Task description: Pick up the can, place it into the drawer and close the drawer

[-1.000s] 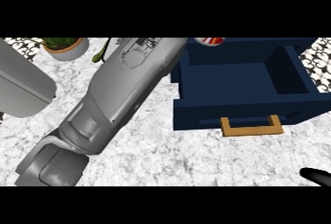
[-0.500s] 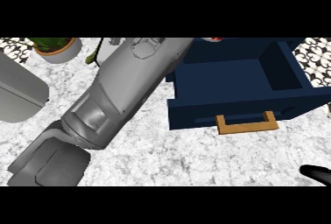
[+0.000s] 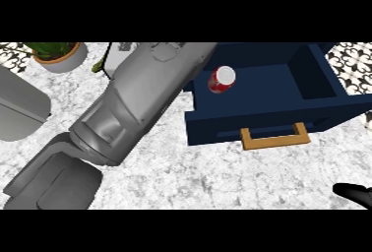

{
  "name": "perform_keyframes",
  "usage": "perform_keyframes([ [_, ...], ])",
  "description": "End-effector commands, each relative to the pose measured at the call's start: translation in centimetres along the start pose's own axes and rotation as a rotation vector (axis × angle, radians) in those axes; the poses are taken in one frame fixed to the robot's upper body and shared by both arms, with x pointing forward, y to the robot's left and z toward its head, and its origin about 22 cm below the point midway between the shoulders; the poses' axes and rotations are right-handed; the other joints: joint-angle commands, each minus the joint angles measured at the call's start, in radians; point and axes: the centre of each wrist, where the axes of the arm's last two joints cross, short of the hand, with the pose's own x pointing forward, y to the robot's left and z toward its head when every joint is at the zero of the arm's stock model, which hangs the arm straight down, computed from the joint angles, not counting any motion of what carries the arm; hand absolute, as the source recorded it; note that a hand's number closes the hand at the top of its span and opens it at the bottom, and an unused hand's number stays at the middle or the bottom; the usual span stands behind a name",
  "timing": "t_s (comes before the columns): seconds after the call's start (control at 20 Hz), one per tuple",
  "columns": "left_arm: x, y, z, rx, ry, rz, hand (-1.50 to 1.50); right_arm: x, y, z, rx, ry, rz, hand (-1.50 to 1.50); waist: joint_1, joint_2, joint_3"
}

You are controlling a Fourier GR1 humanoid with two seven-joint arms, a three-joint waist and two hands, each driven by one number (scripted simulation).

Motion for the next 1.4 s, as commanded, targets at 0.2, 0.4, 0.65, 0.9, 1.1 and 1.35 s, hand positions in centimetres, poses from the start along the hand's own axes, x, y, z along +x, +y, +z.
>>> perform_keyframes([
  [0.2,-0.2,0.1,-0.1,0.032,0.0,0.041,-1.5,0.7,0.0,-1.8,0.101,-0.094,0.158,-1.5,-0.009,0.009,0.001],
  [0.4,-0.4,0.4,-0.3,0.043,0.009,0.081,-1.5,1.1,0.9,-2.7,0.123,-0.169,0.28,-1.5,0.007,0.013,0.0],
  [0.65,1.0,-0.1,-0.1,0.037,0.008,0.128,-1.5,-0.1,1.4,-4.4,0.146,-0.18,0.462,-1.5,0.024,0.006,0.0],
  [0.9,1.9,-0.2,-0.1,0.047,-0.016,0.146,-1.5,-1.0,3.9,-5.7,0.206,-0.205,0.633,-1.5,0.041,0.002,-0.001],
  [1.1,1.6,-0.4,0.0,0.044,-0.025,0.1,-1.5,-4.0,6.9,-7.4,0.244,-0.203,0.711,-1.5,0.068,-0.003,-0.001],
  [1.35,1.9,-0.3,-0.2,0.038,-0.017,0.098,-1.5,-6.9,9.7,-8.0,0.293,-0.194,0.856,-1.5,0.091,-0.007,-0.002],
])
